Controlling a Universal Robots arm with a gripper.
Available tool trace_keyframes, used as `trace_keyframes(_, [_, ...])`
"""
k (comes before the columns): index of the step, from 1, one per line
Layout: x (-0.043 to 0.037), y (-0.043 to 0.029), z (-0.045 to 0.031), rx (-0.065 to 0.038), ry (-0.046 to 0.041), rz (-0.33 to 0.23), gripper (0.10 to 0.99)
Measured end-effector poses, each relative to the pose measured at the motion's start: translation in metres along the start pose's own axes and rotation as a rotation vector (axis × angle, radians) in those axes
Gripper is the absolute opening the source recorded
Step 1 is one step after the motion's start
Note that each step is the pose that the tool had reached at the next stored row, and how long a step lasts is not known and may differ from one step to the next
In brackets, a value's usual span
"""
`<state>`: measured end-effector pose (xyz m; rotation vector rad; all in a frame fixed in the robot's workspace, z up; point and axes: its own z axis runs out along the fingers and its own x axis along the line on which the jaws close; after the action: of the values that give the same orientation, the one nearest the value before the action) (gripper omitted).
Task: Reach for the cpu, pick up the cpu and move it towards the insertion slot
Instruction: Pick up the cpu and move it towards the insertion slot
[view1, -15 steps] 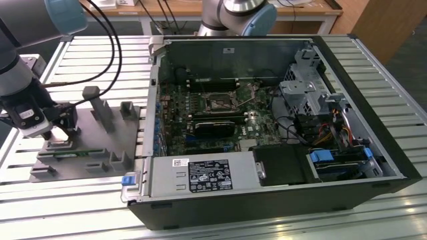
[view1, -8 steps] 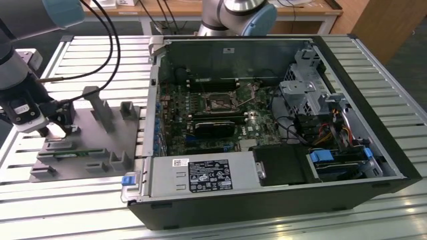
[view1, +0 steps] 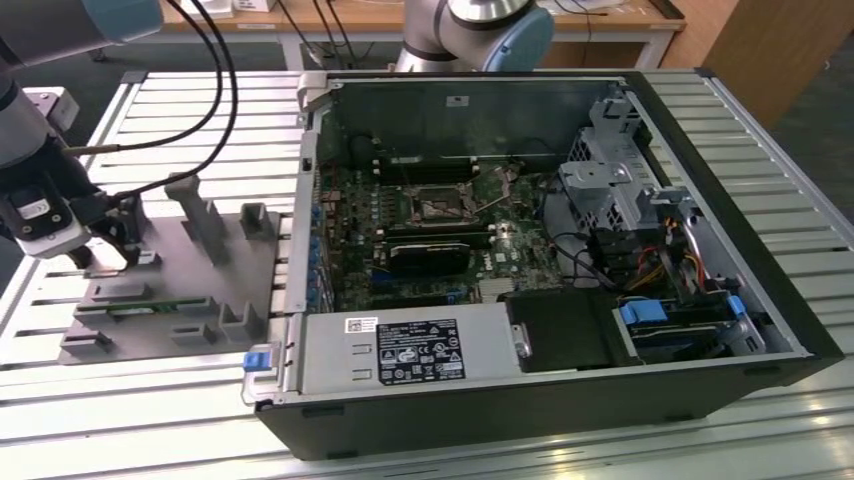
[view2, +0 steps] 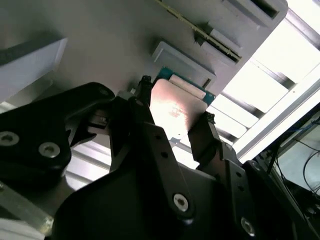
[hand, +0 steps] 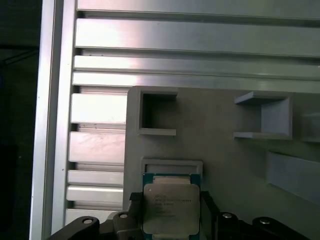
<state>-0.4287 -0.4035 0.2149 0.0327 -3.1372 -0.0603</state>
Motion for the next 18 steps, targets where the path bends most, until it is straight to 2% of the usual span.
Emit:
trace_keyframes(5, [0.0003,-0.0001,-0.0014,-0.002,-0.0003,0.0,0.541])
trace_keyframes(18, [0.0005,0.0006,-0.0172,-0.006,-0.0008,0.0,0.541])
